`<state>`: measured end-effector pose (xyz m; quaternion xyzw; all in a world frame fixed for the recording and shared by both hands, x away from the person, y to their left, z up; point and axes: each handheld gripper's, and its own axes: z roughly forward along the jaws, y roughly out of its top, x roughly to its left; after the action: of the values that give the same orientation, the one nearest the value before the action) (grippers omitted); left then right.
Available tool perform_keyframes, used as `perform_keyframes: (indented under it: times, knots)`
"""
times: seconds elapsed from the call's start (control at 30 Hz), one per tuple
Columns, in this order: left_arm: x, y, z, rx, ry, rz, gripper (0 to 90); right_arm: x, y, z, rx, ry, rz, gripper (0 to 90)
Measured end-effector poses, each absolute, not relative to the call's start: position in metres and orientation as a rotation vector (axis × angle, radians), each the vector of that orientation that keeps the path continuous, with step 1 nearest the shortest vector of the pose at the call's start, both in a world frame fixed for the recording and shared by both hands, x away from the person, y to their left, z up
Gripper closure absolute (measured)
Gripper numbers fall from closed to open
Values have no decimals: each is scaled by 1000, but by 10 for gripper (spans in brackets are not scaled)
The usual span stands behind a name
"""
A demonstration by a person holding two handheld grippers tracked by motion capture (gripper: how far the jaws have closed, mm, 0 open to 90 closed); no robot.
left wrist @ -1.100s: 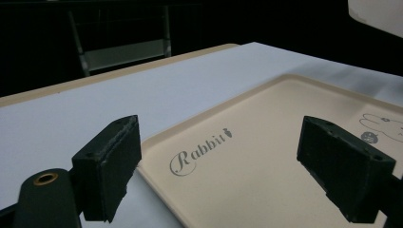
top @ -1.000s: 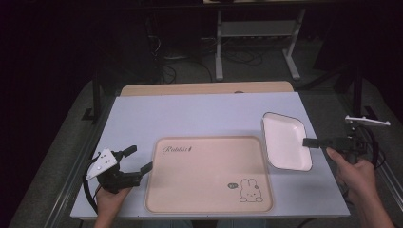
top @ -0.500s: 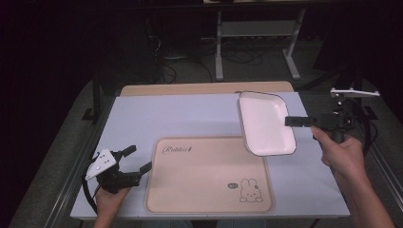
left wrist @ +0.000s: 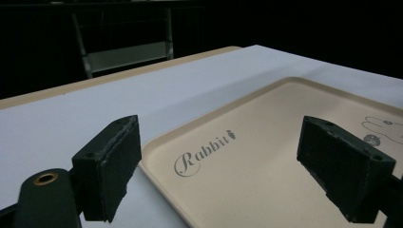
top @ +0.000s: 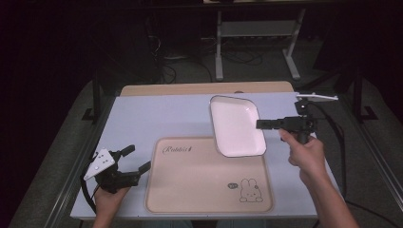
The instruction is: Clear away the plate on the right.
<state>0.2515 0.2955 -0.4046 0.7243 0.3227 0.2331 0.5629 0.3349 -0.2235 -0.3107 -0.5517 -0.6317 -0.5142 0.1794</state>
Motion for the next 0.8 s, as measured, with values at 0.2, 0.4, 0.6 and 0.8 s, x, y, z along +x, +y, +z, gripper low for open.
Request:
perform_keyframes:
  times: [0.2,0.4,0.6,0.8]
  knots:
    - [252,296,-405,1704,764,546,143,338,-202,-338,-1536,-1748,-1456,877]
    - [252,296,-405,1705,760,551,142,335,-194,-352,-1552,-1742,-1471,876]
    - [252,298,-404,1703,761,553,142,325,-188,-380,-1620,-1629,-1480,876]
    - [251,298,-404,1699,760,554,142,314,-186,-392,-1679,-1595,-1490,874]
